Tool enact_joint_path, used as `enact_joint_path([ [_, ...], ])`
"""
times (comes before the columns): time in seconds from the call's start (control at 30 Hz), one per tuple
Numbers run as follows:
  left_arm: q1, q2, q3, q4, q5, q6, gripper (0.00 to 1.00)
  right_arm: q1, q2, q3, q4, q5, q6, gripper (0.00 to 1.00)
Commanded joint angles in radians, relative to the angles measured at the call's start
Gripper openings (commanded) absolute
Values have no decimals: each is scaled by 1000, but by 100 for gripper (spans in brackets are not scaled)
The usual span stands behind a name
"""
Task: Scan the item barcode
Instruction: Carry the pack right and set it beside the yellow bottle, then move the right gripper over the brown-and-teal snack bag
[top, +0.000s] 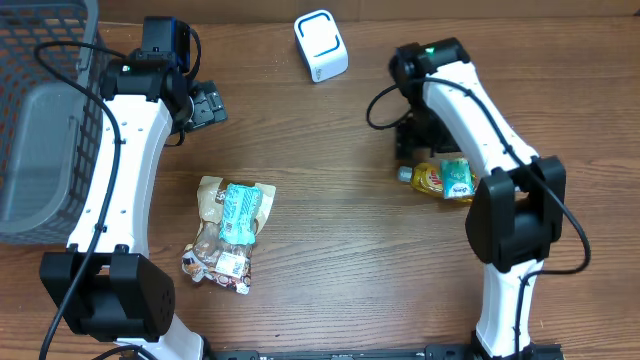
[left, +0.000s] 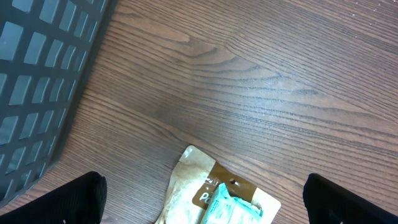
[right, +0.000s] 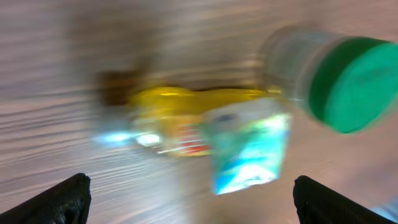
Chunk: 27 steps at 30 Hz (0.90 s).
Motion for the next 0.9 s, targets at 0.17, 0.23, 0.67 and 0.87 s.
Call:
enact_joint_path([
  [0.17, 1, -13, 9, 1, 4, 14, 99, 88, -64, -8, 320, -753, 16, 86],
  [0.23, 1, -13, 9, 1, 4, 14, 99, 114, -64, -24, 369, -792, 24, 72],
  [0.67, 1, -13, 9, 1, 4, 14, 100, 357, -64, -236, 608, -790, 144, 64],
  [0.87, 1, -13, 9, 1, 4, 14, 100, 442, -64, -261, 713, -787, 188, 64],
])
